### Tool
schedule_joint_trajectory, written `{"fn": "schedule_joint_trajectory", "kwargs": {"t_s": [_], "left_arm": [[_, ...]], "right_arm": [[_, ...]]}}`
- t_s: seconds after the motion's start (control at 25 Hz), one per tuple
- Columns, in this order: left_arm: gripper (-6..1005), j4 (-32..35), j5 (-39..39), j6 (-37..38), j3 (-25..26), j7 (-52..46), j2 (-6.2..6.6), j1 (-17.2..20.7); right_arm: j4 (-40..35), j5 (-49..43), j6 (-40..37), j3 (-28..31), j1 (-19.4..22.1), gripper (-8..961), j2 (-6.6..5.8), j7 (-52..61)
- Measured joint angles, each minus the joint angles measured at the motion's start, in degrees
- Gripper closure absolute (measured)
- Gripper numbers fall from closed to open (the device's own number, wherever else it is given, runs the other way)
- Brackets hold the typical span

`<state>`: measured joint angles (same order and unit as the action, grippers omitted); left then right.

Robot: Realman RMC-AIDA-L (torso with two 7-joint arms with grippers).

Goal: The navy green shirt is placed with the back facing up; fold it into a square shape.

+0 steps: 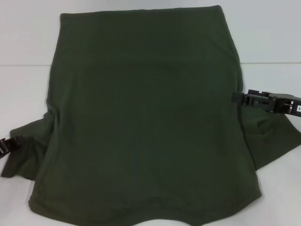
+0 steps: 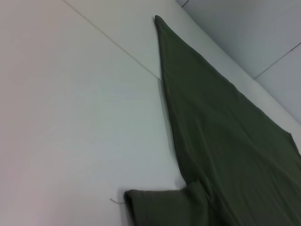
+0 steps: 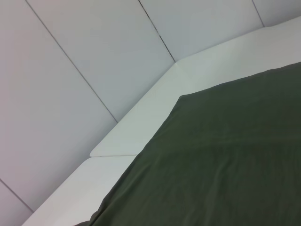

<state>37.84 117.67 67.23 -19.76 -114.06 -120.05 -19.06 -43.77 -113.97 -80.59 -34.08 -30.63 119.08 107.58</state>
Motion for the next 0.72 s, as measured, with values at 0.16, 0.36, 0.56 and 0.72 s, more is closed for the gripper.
{"fn": "schedule_joint_trajectory", "kwargs": {"t_s": [0.16, 0.36, 0.56, 0.72], "left_arm": [[853, 0.2, 1.0, -0.2, 0.0, -0.1, -0.01, -0.2], [1002, 0.3, 1.1, -0.3, 0.0, 0.0, -0.12, -0.3], [1000, 1.5, 1.1, -0.2, 0.0, -0.5, -0.12, 0.2], [998, 4.1, 1.1, -0.4, 0.0, -2.1, -0.15, 1.5]], "right_arm": [[0.0, 0.1, 0.0, 0.0, 0.0, 42, 0.01, 0.0], [0.0, 0.7, 0.0, 0.0, 0.2, 41, 0.01, 0.0], [0.0, 0.9, 0.0, 0.0, 0.3, 41, -0.04, 0.0], [0.0, 1.0, 0.0, 0.0, 0.4, 41, -0.15, 0.0]]}}
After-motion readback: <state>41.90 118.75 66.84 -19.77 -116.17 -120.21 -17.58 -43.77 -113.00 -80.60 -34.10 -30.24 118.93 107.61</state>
